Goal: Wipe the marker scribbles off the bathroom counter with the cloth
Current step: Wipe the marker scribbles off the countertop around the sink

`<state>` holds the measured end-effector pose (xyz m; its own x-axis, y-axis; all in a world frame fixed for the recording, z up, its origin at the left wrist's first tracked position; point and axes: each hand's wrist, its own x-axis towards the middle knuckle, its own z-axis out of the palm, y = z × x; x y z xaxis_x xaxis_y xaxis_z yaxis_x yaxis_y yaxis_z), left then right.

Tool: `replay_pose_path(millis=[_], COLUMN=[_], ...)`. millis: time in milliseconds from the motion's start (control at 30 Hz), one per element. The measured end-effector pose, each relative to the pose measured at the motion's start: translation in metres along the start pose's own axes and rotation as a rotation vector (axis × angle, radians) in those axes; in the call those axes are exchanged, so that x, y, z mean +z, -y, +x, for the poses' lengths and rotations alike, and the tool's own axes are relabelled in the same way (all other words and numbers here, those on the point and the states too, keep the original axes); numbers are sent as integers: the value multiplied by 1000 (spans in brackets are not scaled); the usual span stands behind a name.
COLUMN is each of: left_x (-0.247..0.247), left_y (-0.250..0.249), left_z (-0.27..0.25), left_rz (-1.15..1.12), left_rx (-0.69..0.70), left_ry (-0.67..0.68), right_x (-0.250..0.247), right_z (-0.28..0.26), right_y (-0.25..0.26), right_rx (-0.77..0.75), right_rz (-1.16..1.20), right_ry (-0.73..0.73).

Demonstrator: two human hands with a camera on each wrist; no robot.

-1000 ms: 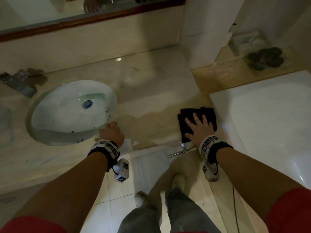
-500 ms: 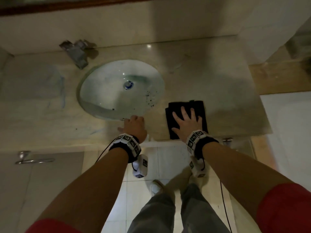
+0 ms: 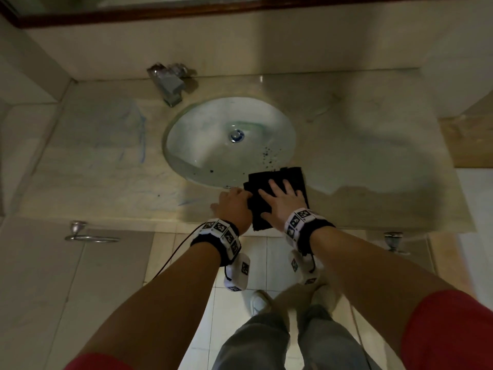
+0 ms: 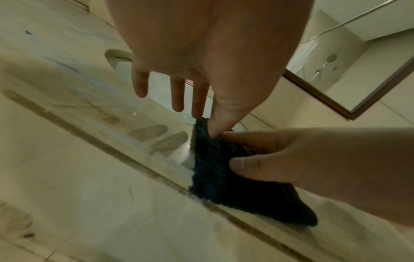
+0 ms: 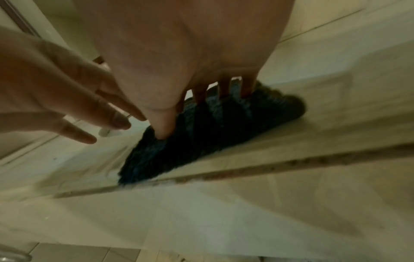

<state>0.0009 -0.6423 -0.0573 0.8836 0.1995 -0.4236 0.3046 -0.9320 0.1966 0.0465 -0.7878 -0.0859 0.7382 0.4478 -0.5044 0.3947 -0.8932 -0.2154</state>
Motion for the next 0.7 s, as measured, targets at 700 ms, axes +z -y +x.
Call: replay_pose_path(millis=[700], left_x=[46], left_y=[-112], left_z=[-3], left_rz=[165], left_rx=[-43], left_ry=[145], right_x=[-12], right_z=[-46], right_y=[-146], right_rx=[83], right_rz=[271], right_ry=[-62])
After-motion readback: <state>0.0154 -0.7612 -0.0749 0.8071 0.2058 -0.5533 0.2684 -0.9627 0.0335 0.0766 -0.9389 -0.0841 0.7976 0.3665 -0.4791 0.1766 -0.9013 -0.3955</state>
